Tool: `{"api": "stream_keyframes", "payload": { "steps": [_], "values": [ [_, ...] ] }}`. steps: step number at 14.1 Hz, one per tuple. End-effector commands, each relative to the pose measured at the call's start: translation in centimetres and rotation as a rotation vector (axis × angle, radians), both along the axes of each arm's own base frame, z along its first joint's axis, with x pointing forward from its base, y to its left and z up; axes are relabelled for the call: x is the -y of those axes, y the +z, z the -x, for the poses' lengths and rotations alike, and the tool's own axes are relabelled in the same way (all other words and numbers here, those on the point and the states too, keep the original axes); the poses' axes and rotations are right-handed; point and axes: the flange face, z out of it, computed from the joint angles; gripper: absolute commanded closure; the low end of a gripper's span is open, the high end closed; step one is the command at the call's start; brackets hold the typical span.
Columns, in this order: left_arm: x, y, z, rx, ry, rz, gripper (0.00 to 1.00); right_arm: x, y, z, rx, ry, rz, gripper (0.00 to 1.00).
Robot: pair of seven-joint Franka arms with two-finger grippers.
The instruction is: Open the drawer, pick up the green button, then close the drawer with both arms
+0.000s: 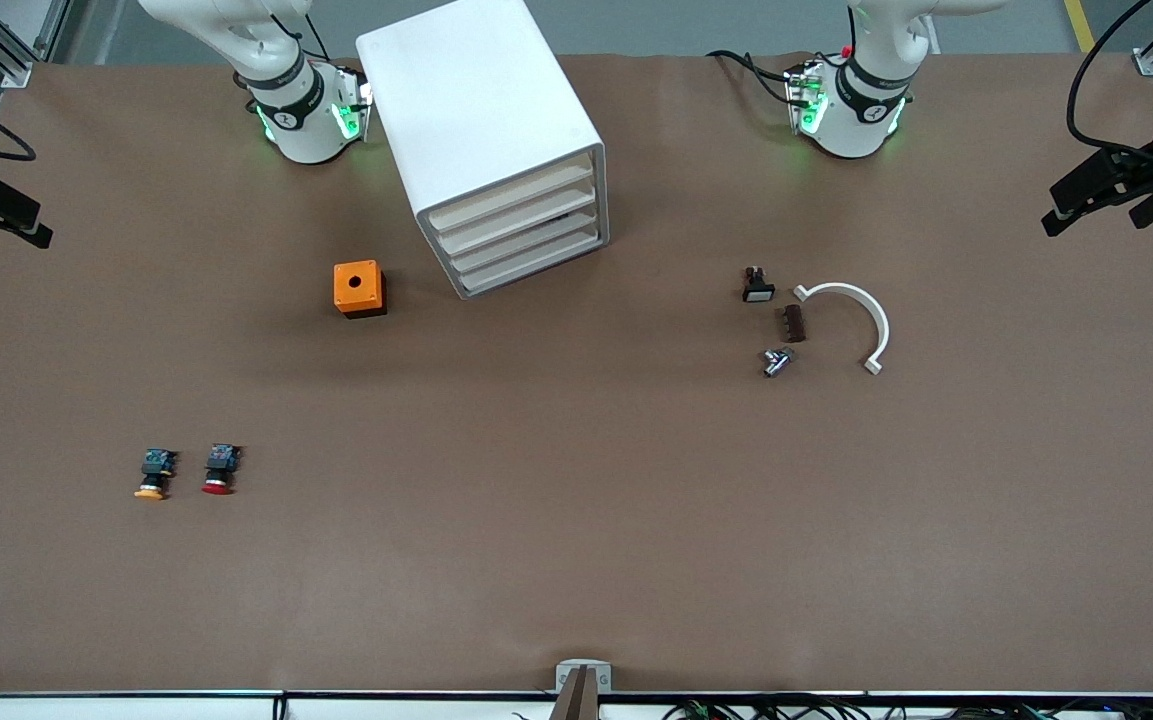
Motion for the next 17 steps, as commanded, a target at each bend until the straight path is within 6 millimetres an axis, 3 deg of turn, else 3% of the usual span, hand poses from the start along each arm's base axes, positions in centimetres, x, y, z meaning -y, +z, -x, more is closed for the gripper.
{"api": "stream_keyframes", "payload": {
  "steps": [1,5,8,11,14,17],
  "values": [
    [-0.1,0.4,-0.1,-0.007,-0.014,-0.016,0.01,-0.1,0.4,0.5,0.023,0.017,-0.019,0.00],
    [-0.3,0.2,-0.3,-0.013,-0.009,-0.013,0.01,-0.2,0.4,0.5,0.028,0.036,-0.041,0.00],
    [-1.6,-0.8,-0.6,-0.039,0.011,-0.011,0.01,-0.4,0.4,0.5,0.027,0.044,-0.044,0.00],
    [-2.4,-3.6,-2.4,-0.094,0.035,-0.012,0.01,-0.4,0.4,0.7,0.020,0.044,-0.046,0.00],
    [-2.3,-7.7,-5.1,-0.159,0.032,-0.014,0.01,-0.4,0.5,0.7,0.021,0.046,-0.045,0.00],
    [-0.4,-13.1,-7.6,-0.249,0.007,-0.016,0.01,-0.6,0.2,0.6,0.017,0.047,-0.064,0.00]
  ]
}}
